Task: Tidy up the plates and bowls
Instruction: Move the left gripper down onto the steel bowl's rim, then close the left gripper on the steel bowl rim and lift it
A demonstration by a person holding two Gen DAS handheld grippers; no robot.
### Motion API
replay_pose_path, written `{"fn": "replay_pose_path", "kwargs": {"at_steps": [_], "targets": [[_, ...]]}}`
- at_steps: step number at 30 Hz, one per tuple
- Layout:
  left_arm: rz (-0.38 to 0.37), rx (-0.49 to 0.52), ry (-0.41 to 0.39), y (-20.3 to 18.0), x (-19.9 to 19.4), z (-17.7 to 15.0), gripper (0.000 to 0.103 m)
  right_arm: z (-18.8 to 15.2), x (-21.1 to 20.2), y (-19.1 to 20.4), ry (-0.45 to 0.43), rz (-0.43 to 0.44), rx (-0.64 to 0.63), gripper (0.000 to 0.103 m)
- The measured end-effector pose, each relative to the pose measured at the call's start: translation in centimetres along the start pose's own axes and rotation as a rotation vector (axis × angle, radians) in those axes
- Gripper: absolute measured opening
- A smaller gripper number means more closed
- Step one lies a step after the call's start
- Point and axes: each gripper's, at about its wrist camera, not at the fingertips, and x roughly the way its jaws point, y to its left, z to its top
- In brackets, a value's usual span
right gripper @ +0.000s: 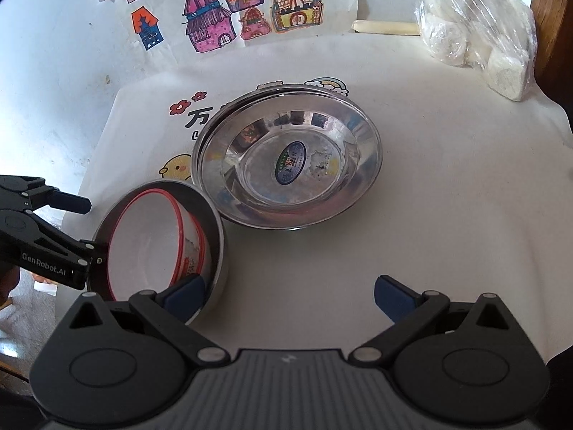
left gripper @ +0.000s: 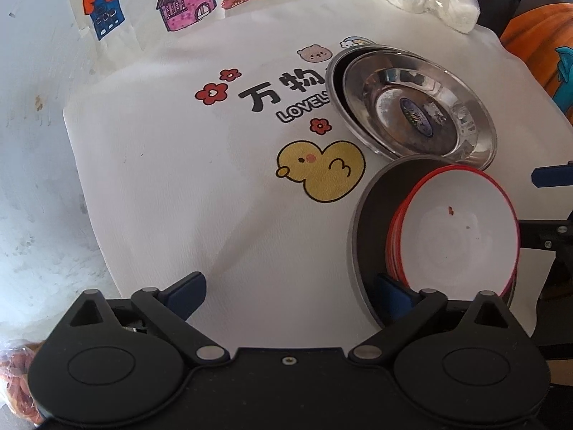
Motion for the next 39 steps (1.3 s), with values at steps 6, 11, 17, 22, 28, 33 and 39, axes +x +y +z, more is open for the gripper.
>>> {"fn": "replay_pose_path", "kwargs": {"at_steps": [6, 11, 17, 22, 28, 33, 39], "targets": [[-0.074, -0.07, 0.012, 1.2, 0.0, 0.6, 0.09, 0.0, 0.3, -0.1, 0.008, 0.019, -0.003, 0.103], [-0.109, -0.094, 0.035, 1.5, 0.2, 1.0, 0.083, 0.2, 0.8, -0.2, 0.034, 0.038, -0.003, 0.103], [-0.159, -0.098, 0.035, 1.5, 0.2, 0.8, 0.064, 0.2, 0.9, -0.4, 0.037, 0.053, 0.008, 0.103], [-0.224, -0.128, 0.042, 1.7, 0.3, 0.7, 0.047, 0.2, 0.9, -0.5, 0.037, 0.054, 0.009, 0.102], [-0.282, -0.152, 0.025, 1.9, 0.6, 0.5, 0.037, 0.0, 0.9, -0.6, 0.031, 0.066, 0.042, 0.1], [-0.288, -0.167, 0.002, 2.0, 0.5, 0.1, 0.035, -0.3, 0.8, -0.8, 0.019, 0.097, 0.071, 0.092], [-0.278, -0.133, -0.026, 1.4, 0.2, 0.1, 0.026, -0.6, 0.6, -1.4, 0.014, 0.16, 0.11, 0.081]]}}
